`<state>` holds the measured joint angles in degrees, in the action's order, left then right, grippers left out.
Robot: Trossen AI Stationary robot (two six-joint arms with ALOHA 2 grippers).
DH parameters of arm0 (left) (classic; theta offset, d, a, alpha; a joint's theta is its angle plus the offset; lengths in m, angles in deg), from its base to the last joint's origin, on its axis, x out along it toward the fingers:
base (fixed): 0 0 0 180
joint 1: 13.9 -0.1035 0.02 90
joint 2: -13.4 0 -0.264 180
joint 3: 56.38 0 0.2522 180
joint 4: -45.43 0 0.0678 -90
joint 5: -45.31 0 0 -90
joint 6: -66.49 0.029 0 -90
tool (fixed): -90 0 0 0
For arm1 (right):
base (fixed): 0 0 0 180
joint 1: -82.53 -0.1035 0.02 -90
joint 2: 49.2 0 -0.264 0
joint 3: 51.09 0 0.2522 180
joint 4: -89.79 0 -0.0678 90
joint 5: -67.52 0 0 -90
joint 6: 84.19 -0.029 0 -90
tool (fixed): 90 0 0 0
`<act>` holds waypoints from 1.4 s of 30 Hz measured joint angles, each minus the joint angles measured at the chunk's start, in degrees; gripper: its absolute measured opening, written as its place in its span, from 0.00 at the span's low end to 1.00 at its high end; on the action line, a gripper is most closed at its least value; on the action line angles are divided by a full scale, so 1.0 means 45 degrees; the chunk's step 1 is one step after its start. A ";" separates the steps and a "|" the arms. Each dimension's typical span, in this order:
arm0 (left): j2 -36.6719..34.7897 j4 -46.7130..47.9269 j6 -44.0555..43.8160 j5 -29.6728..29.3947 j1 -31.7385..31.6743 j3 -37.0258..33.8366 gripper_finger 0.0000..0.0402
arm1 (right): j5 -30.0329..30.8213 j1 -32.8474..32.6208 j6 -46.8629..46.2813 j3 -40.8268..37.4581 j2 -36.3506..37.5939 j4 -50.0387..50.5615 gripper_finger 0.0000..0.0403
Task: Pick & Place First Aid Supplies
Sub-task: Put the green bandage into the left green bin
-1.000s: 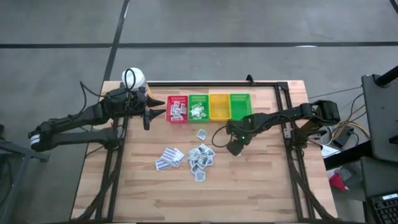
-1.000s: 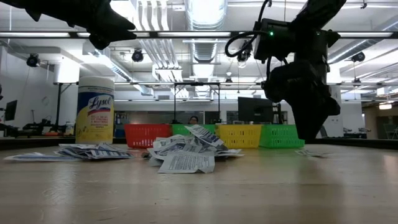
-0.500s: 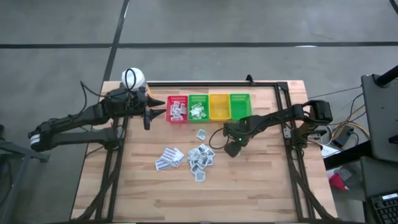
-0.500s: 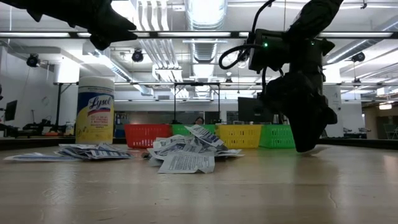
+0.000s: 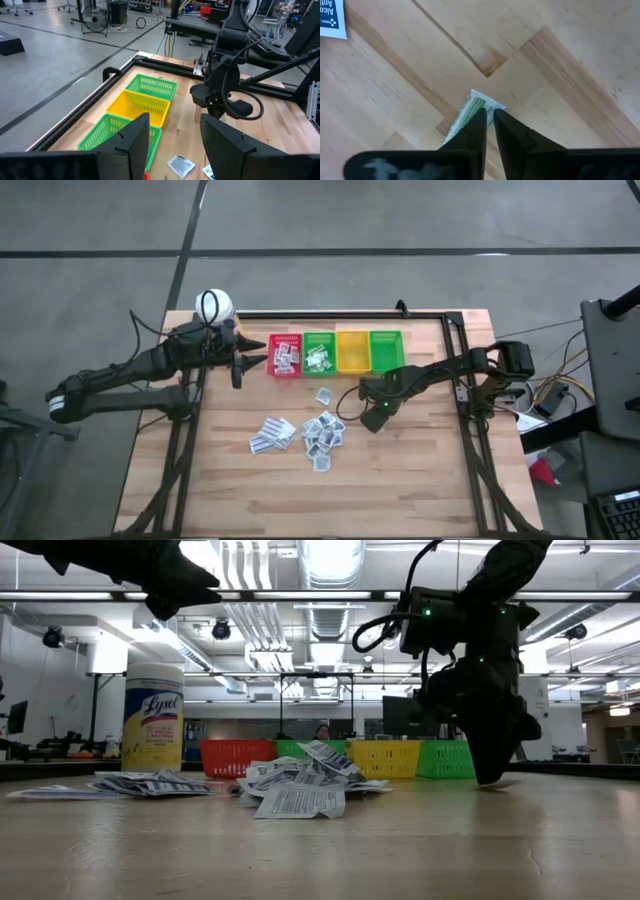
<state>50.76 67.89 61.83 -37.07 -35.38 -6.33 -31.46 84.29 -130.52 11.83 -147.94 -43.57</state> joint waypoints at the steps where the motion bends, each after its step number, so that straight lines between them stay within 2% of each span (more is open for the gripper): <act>1: 0.0000 -0.0042 -0.0001 -0.0001 -0.0003 0.0000 0.43 | -0.0004 0.0000 0.0001 -0.0001 0.0000 -0.0009 0.07; 10: 0.0000 -0.0051 -0.0015 0.0000 -0.0001 0.0000 0.43 | 0.0105 0.0000 0.0287 -0.0010 0.0000 -0.0013 0.04; 22: 0.0000 -0.0051 -0.0019 0.0000 -0.0005 0.0000 0.43 | 0.1039 -0.0019 0.0600 0.0050 0.0025 0.0660 0.04; 31: 0.0004 -0.0066 -0.0019 -0.0002 -0.0003 0.0000 0.43 | 0.3341 0.0036 0.0880 0.1185 0.0537 0.2690 0.04; 42: 0.0005 -0.0076 -0.0071 0.0000 -0.0002 0.0000 0.43 | 0.2994 0.0168 0.1876 0.1117 0.0456 0.2727 0.04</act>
<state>50.79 67.55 61.51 -37.07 -35.39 -6.33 -17.99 85.04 -122.07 16.86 -145.89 -31.30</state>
